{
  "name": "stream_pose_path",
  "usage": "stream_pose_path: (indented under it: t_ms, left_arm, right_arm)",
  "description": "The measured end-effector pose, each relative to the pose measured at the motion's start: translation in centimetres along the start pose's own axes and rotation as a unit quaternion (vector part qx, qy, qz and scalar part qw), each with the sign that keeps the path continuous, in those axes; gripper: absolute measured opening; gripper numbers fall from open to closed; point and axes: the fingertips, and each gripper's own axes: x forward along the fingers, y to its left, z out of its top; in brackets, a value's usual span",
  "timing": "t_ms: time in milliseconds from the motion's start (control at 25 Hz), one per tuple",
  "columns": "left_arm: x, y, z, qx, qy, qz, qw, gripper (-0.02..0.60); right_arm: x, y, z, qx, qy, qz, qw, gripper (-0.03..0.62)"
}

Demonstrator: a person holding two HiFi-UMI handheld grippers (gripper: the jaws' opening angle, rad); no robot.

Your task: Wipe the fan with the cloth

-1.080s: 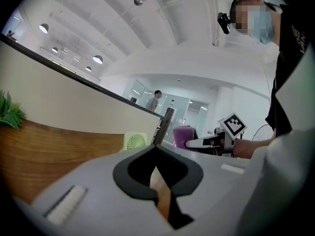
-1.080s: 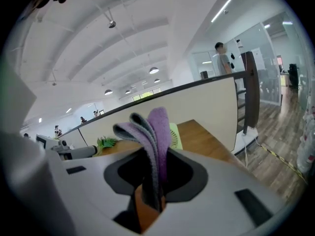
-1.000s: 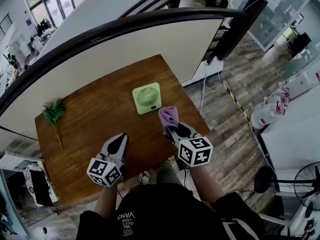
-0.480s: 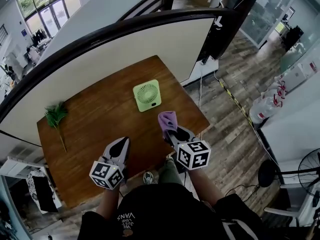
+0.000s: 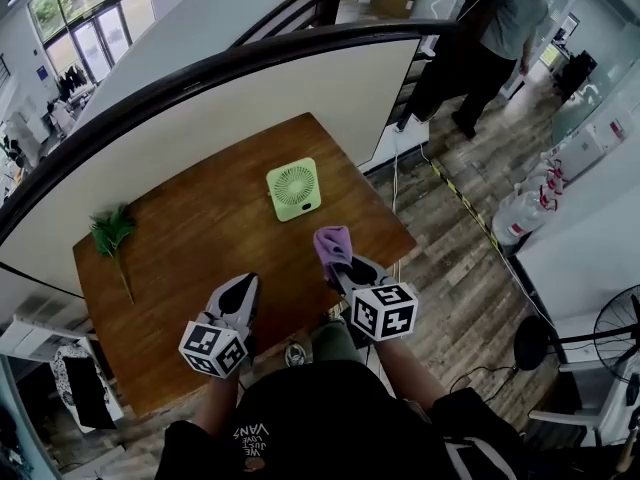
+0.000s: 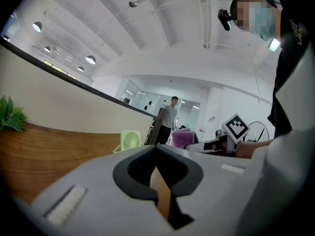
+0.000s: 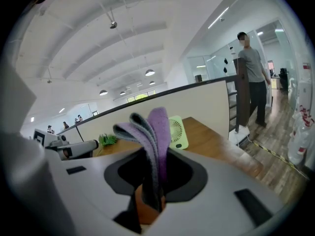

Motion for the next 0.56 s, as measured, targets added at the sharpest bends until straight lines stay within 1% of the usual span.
stream_pose_path:
  t_ms: [560]
  left_arm:
    - [-0.52,-0.37,-0.48,-0.005,-0.001,-0.004,1.0000,0.011]
  right_arm:
    - [-0.45,0.59,-0.41,-0.002,0.001,0.000,1.000,0.107]
